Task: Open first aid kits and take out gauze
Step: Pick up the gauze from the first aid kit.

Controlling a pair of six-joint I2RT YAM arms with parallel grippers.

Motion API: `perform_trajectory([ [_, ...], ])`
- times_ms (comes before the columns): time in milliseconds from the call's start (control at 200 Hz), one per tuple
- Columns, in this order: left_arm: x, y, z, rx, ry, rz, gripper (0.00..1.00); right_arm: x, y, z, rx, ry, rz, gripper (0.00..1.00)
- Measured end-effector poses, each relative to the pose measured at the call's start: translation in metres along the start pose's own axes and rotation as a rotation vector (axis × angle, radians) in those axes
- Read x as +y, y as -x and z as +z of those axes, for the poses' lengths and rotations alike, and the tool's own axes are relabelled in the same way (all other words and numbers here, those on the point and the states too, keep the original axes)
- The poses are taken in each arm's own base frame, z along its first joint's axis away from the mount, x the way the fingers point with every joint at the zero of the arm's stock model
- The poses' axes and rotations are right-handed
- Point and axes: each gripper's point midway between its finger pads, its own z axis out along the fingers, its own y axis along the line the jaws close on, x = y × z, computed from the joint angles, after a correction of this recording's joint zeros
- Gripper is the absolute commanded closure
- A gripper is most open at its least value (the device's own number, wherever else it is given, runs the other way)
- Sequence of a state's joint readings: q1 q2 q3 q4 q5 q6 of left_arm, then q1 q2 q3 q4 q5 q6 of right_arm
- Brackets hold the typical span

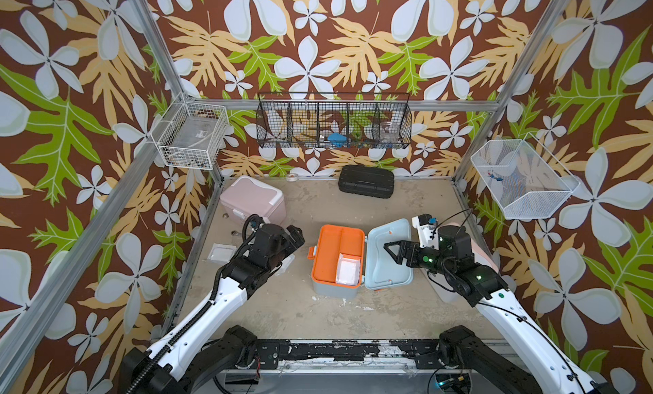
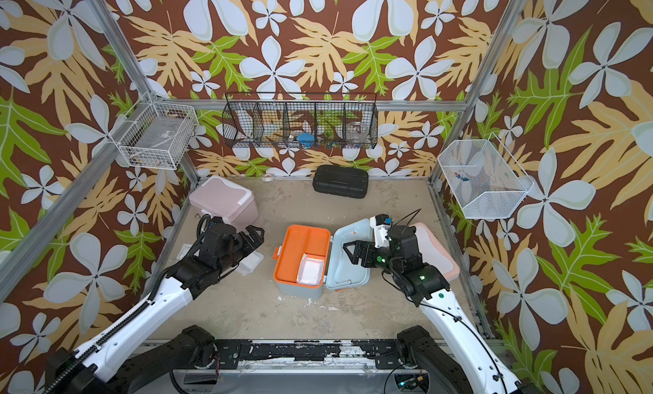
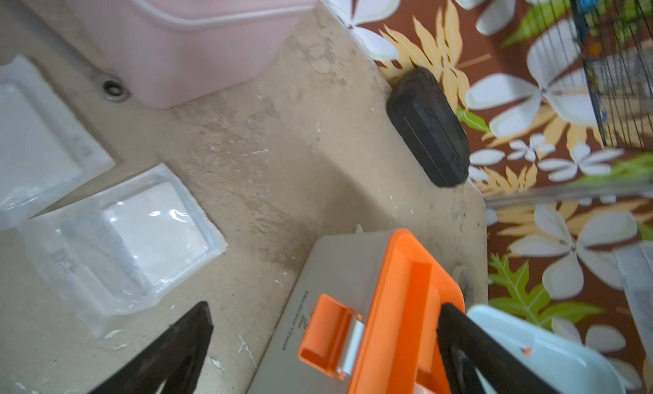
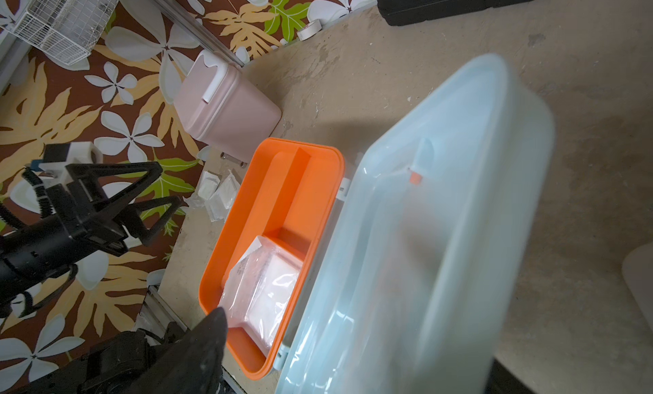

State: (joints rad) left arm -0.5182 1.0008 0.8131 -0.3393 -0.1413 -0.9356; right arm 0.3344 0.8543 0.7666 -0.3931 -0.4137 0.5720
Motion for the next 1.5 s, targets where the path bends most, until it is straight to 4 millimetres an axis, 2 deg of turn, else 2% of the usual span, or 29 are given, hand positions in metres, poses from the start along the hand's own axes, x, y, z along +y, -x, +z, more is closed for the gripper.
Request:
perform_trajectory([
  [85,-0.033,-0.013,-0.007,0.055,-0.068,0.11,0.0,0.0,0.0,0.0,0.001,-0.001,0.0,0.12],
  [185,-0.062,-0.037,-0.013,0.138,-0.132,0.228,0.0,0.0,0.0,0.0,0.0,-0.002,0.0,0.12],
  [265,-0.078,-0.058,-0.015,0.208,-0.16,0.313,0.04,-0.001,0.0,0.0,0.0,-0.002,0.0,0.12],
  [440,-0.098,-0.1,-0.015,0.33,-0.156,0.484,0.21,-0.001,-0.001,0.0,-0.001,-0.003,0.0,0.12],
  [591,-0.096,-0.128,-0.01,0.402,-0.101,0.585,0.4,-0.002,-0.001,0.001,0.001,-0.004,0.001,0.12],
  [681,-0.085,-0.135,-0.003,0.423,-0.044,0.633,0.42,-0.002,-0.001,0.001,0.001,-0.004,0.001,0.12],
  [801,-0.073,-0.138,0.002,0.43,0.016,0.659,0.43,-0.001,-0.001,0.0,-0.002,-0.002,0.0,0.12],
  [966,-0.065,-0.147,0.013,0.456,0.053,0.682,0.59,-0.002,-0.002,0.0,0.0,-0.003,0.0,0.12],
  [1061,-0.063,-0.152,0.016,0.471,0.061,0.691,0.65,-0.002,-0.002,0.0,0.0,-0.003,0.0,0.12],
  [1231,-0.061,-0.156,0.019,0.49,0.065,0.701,0.87,-0.002,-0.002,0.0,0.0,-0.003,-0.001,0.12],
  [1396,-0.061,-0.157,0.019,0.49,0.066,0.702,0.98,-0.002,-0.002,0.0,-0.001,-0.003,-0.001,0.12],
  [1501,-0.06,-0.157,0.02,0.489,0.073,0.706,1.0,-0.002,-0.002,0.0,-0.001,-0.002,-0.001,0.12],
])
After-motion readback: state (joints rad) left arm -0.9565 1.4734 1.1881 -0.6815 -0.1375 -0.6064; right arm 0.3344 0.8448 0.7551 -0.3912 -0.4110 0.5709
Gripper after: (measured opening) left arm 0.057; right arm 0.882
